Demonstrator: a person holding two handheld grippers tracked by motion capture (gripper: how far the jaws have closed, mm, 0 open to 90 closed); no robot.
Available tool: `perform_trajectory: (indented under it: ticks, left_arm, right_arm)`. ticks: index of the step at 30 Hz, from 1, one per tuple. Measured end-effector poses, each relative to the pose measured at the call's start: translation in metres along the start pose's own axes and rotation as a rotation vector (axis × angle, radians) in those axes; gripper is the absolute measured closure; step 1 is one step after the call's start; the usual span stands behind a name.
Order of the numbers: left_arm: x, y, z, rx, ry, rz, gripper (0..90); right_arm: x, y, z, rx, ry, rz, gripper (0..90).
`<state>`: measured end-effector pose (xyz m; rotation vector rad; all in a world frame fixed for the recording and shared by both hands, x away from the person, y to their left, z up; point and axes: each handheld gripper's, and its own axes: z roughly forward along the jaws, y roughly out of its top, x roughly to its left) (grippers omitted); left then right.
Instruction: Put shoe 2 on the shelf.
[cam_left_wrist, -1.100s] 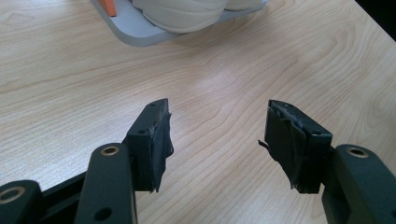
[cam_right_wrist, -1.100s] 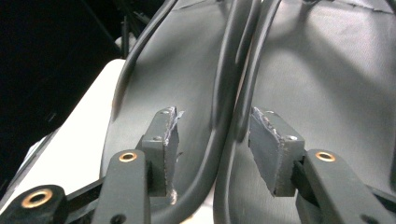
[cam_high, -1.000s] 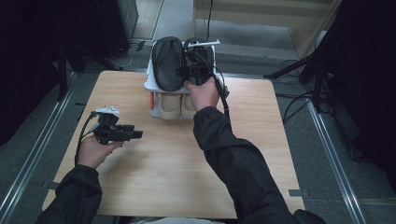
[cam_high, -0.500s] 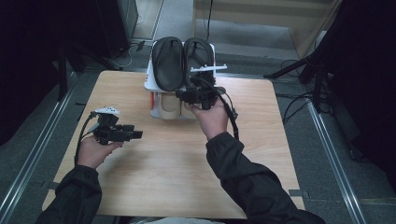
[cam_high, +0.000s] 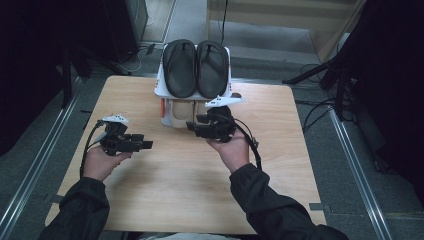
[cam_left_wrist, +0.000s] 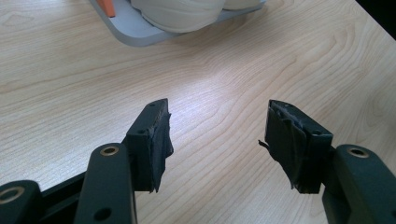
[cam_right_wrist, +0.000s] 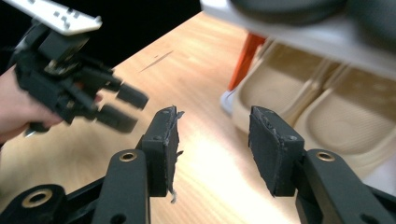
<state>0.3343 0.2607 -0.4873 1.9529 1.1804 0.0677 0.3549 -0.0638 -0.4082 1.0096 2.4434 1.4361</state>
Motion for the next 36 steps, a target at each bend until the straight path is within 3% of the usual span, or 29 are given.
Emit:
perform_trajectory:
  ticks: [17, 24, 30, 33, 36]
  left_arm:
    - [-0.006, 0.000, 0.004, 0.004, 0.015, 0.018, 40.8]
    - [-0.011, 0.000, 0.007, 0.004, 0.040, 0.033, 40.9]
    - [-0.012, 0.000, 0.008, -0.004, 0.055, 0.016, 39.8]
    - [-0.014, -0.001, 0.008, -0.028, 0.045, 0.010, 36.7]
    - [-0.018, -0.001, 0.011, -0.020, 0.045, 0.026, 34.6]
  right_arm:
    - [-0.024, -0.067, -0.010, 0.036, 0.046, -0.037, 53.0]
    - [-0.027, -0.082, -0.013, 0.035, 0.052, -0.027, 52.1]
    - [-0.031, -0.091, -0.017, 0.022, 0.060, -0.005, 51.4]
    - [-0.033, -0.092, -0.017, 0.019, 0.060, -0.005, 46.6]
    - [-0.034, -0.093, -0.017, 0.017, 0.068, 0.002, 43.9]
